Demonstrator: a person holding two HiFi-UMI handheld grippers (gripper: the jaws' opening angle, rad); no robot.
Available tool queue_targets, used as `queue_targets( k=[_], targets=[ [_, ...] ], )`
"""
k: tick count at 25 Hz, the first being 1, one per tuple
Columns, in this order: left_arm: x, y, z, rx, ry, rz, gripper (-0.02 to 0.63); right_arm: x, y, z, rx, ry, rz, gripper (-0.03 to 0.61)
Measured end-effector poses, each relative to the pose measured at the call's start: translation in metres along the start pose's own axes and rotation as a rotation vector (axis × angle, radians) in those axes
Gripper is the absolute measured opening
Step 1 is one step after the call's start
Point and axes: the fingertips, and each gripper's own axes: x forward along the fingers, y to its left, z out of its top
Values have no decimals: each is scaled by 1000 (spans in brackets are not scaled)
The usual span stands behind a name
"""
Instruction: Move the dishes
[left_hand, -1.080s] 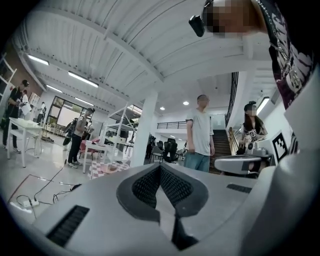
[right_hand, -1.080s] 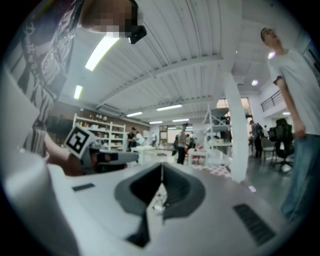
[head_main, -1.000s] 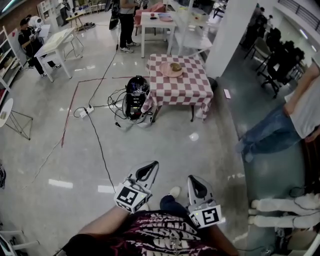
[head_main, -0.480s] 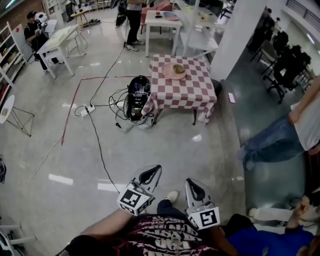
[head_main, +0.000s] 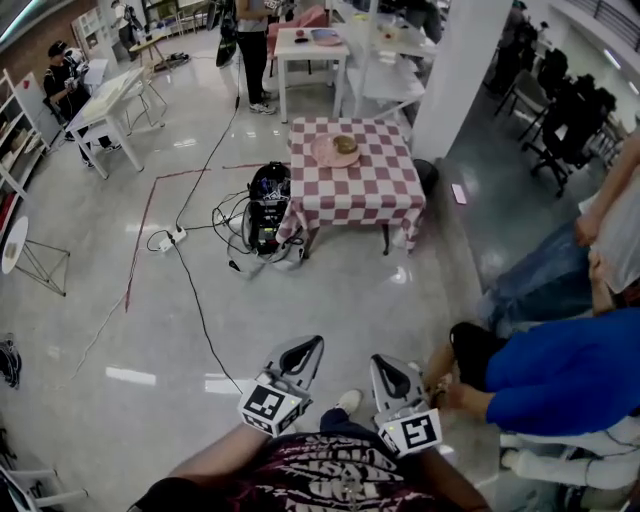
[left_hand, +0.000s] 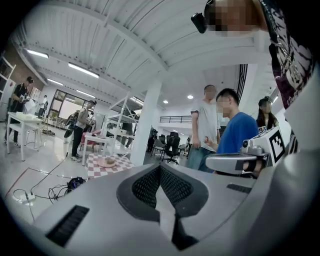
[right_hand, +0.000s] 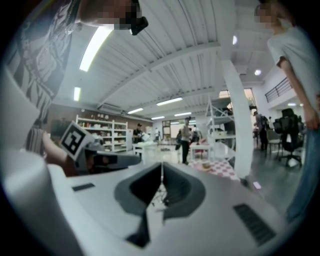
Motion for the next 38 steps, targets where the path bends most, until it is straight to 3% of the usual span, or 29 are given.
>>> queue_targets(
  k=[11, 19, 30, 38],
  targets=[
    [29, -4, -6, -1, 51, -13, 26, 9, -21, -9, 24, 13, 9, 34],
    [57, -5, 8, 45, 26, 10, 26, 11, -46, 10, -3, -21, 40, 34],
    [96, -17, 16, 77, -13, 86, 26, -2, -103, 22, -22, -76, 60, 34],
    [110, -25, 16, 75, 9, 121, 26, -10, -132, 26, 25, -120, 50, 34]
  ],
)
